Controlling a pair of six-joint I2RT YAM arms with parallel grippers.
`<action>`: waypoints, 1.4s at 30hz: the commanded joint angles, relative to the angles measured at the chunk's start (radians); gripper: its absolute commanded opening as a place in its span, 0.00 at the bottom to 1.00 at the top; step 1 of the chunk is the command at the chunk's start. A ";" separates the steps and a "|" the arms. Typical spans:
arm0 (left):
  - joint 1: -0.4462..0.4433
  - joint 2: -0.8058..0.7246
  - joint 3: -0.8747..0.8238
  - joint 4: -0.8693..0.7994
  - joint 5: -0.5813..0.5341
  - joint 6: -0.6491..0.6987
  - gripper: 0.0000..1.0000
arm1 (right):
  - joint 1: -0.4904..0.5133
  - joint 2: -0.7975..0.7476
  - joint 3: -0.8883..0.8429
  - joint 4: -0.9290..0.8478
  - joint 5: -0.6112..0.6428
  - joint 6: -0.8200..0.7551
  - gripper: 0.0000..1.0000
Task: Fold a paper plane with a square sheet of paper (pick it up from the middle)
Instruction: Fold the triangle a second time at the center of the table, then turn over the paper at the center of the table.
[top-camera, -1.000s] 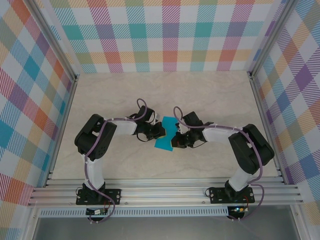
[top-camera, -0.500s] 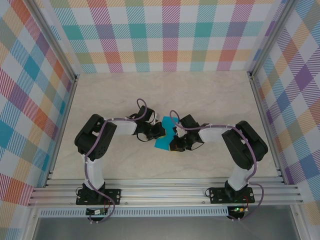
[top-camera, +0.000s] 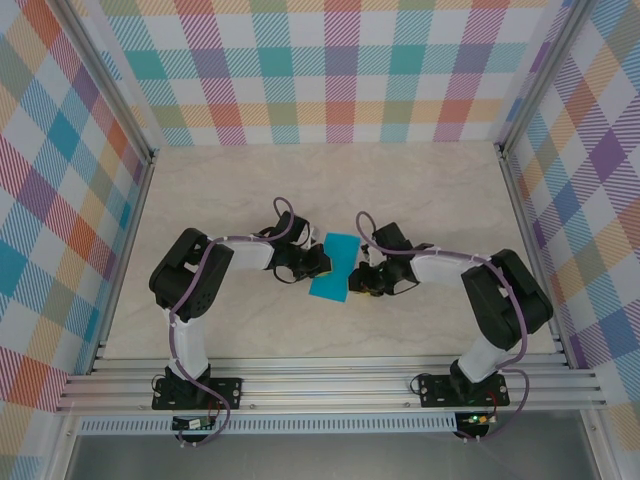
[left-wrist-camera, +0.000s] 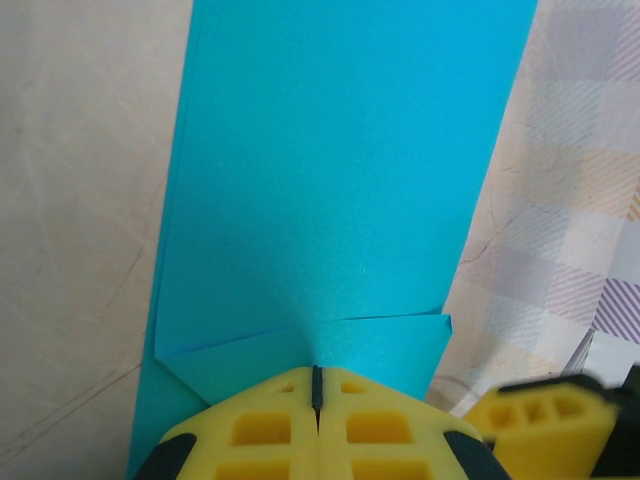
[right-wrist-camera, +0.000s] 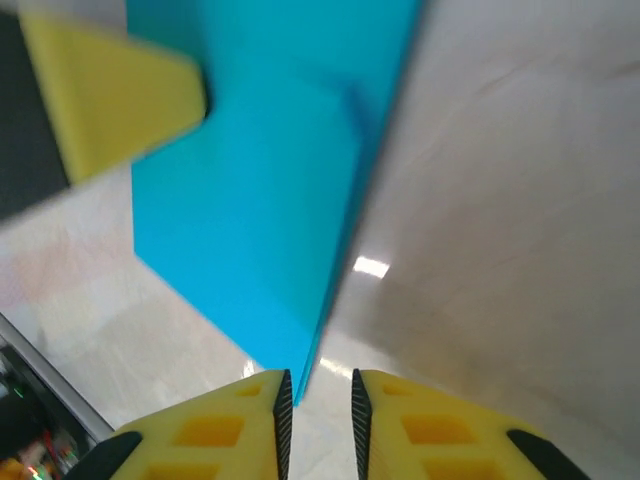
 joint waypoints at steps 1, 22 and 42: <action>-0.005 -0.004 -0.001 -0.060 -0.044 -0.010 0.03 | -0.044 0.006 0.032 0.047 -0.011 0.101 0.28; -0.005 -0.024 0.007 -0.059 -0.048 -0.011 0.03 | -0.047 0.164 0.117 0.103 -0.092 0.163 0.33; -0.005 -0.039 0.008 -0.068 -0.076 -0.018 0.03 | -0.047 0.165 0.107 0.163 -0.124 0.182 0.35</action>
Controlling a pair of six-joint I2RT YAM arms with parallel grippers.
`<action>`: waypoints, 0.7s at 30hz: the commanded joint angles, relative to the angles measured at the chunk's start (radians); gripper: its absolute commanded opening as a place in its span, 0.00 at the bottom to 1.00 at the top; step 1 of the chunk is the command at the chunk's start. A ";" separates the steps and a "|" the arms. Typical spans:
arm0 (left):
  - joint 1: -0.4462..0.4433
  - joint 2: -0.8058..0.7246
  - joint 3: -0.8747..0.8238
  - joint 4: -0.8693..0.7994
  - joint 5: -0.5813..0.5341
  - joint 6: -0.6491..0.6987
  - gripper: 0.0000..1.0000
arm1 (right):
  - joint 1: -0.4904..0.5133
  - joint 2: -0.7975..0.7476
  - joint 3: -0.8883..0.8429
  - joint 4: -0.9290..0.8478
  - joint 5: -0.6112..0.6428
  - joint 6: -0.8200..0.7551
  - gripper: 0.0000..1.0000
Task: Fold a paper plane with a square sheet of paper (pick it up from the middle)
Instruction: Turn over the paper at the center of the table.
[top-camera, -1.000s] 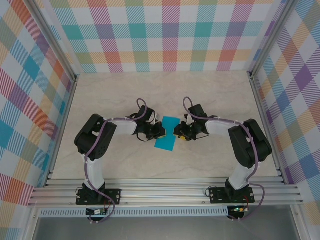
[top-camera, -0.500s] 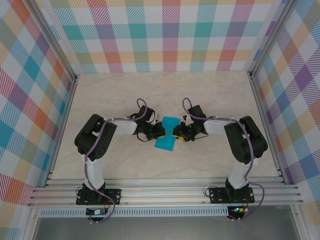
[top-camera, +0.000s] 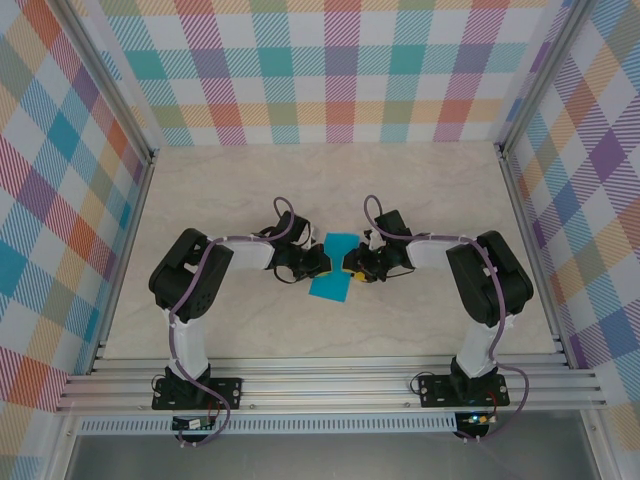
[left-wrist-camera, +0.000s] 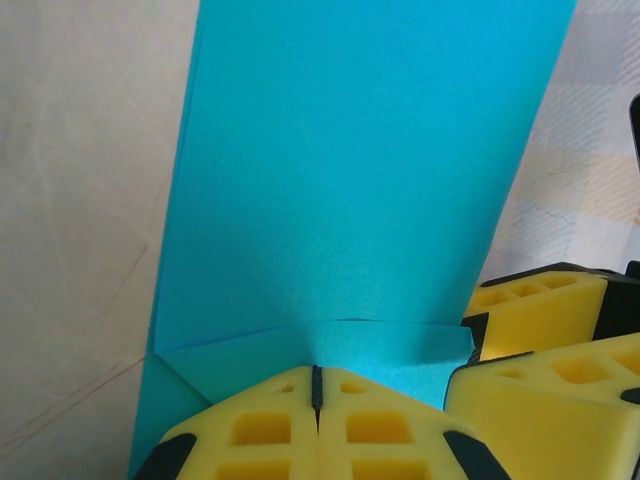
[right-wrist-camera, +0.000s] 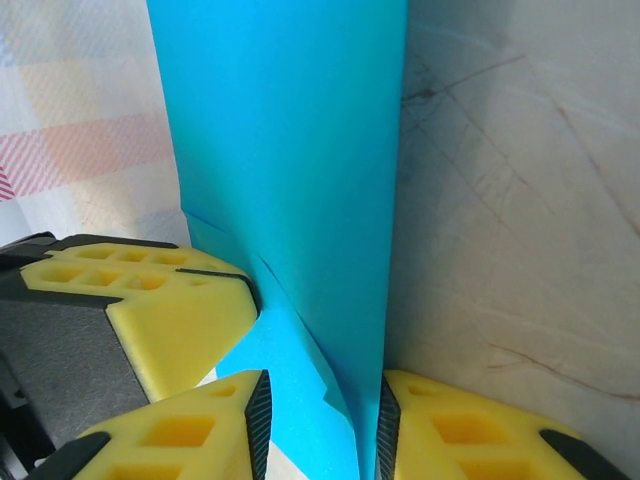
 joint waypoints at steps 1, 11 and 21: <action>-0.004 -0.034 0.001 -0.048 -0.058 -0.016 0.03 | 0.003 -0.003 -0.002 0.023 -0.019 0.001 0.35; -0.004 -0.047 -0.007 0.006 -0.054 -0.059 0.04 | 0.006 0.005 -0.035 0.123 -0.101 -0.038 0.32; -0.003 -0.152 -0.047 0.016 -0.104 -0.081 0.10 | 0.006 0.033 -0.011 0.116 -0.102 -0.044 0.18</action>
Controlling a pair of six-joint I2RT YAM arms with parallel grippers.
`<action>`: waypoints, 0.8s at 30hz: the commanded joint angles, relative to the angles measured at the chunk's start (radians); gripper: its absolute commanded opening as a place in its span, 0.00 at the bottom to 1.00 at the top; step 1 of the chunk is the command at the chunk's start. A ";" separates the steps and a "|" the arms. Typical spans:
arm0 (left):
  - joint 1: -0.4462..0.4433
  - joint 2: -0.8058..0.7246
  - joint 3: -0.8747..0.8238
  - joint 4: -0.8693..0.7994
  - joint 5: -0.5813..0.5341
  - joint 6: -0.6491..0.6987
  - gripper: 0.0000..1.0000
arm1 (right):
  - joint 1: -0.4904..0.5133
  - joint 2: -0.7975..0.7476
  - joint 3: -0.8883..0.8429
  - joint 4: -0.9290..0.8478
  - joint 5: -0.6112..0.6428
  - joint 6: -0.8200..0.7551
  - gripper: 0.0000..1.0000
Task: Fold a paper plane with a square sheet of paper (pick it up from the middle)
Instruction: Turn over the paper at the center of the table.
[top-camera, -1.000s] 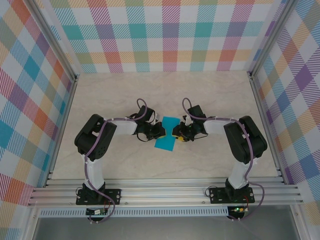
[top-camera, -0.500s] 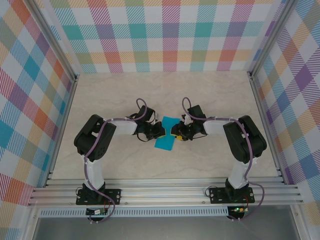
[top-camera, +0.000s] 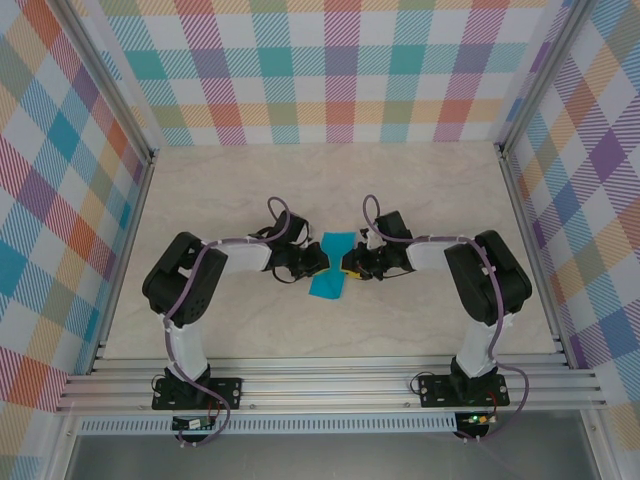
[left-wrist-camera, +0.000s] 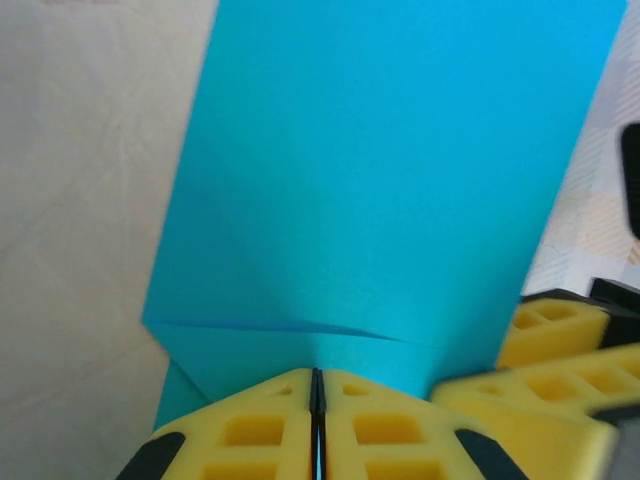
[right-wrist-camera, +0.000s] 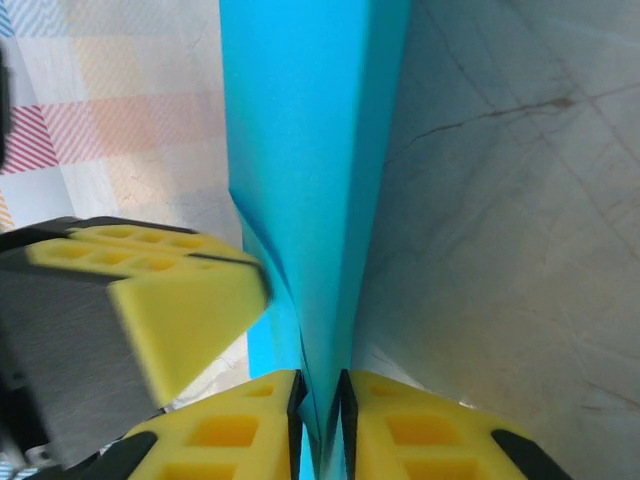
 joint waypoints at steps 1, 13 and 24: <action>0.000 -0.106 -0.023 0.002 -0.058 -0.008 0.10 | 0.006 0.015 0.024 -0.012 -0.022 -0.029 0.15; 0.030 -0.451 -0.184 -0.102 -0.334 -0.025 0.12 | 0.010 -0.159 0.284 -0.608 0.264 -0.325 0.02; 0.074 -0.740 -0.293 -0.256 -0.581 -0.045 0.23 | 0.109 -0.108 0.662 -1.303 1.059 -0.404 0.02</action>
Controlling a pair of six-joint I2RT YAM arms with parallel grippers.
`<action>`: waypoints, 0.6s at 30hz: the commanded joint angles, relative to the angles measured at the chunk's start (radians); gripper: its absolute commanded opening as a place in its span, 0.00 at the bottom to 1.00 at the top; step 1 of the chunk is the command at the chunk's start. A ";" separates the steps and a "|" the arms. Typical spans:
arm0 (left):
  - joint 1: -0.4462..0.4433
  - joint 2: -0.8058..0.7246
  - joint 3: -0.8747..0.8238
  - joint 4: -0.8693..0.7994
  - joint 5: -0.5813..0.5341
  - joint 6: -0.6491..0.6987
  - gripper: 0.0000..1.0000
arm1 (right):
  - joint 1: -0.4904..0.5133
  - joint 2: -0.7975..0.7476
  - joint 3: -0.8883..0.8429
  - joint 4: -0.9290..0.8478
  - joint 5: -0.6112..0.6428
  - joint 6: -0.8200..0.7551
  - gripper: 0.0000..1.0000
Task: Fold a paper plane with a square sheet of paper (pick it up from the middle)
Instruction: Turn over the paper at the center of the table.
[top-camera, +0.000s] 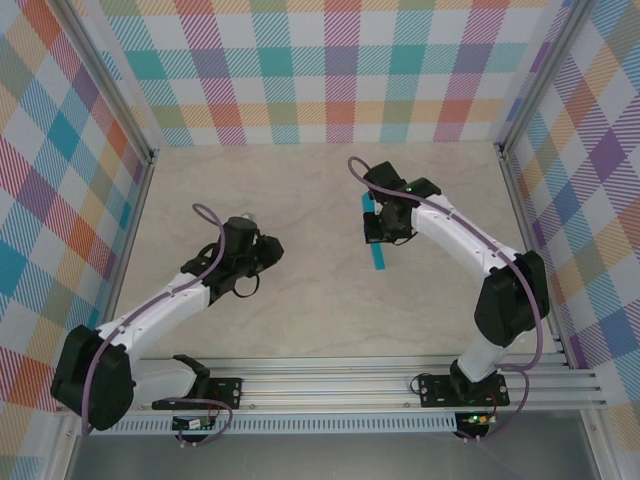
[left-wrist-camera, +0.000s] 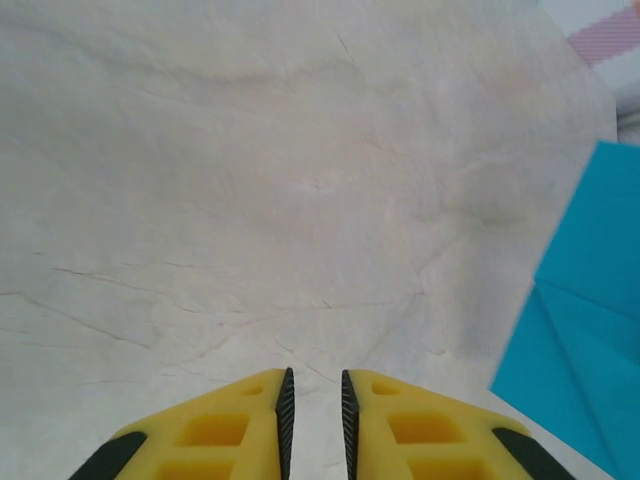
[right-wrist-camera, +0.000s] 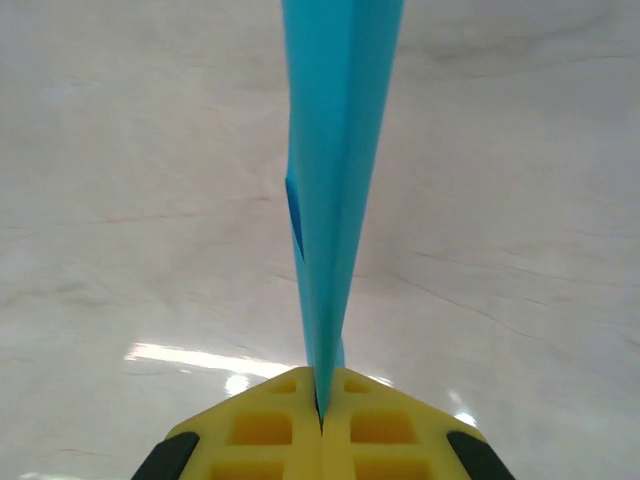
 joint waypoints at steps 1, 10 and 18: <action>0.013 -0.050 -0.021 -0.080 -0.113 -0.015 0.24 | 0.023 0.059 0.056 -0.265 0.257 0.007 0.03; 0.020 -0.074 -0.026 -0.137 -0.130 -0.036 0.24 | 0.179 0.372 0.244 -0.303 0.121 0.095 0.07; 0.024 -0.076 -0.023 -0.149 -0.116 -0.035 0.25 | 0.251 0.538 0.458 -0.273 -0.097 0.120 0.39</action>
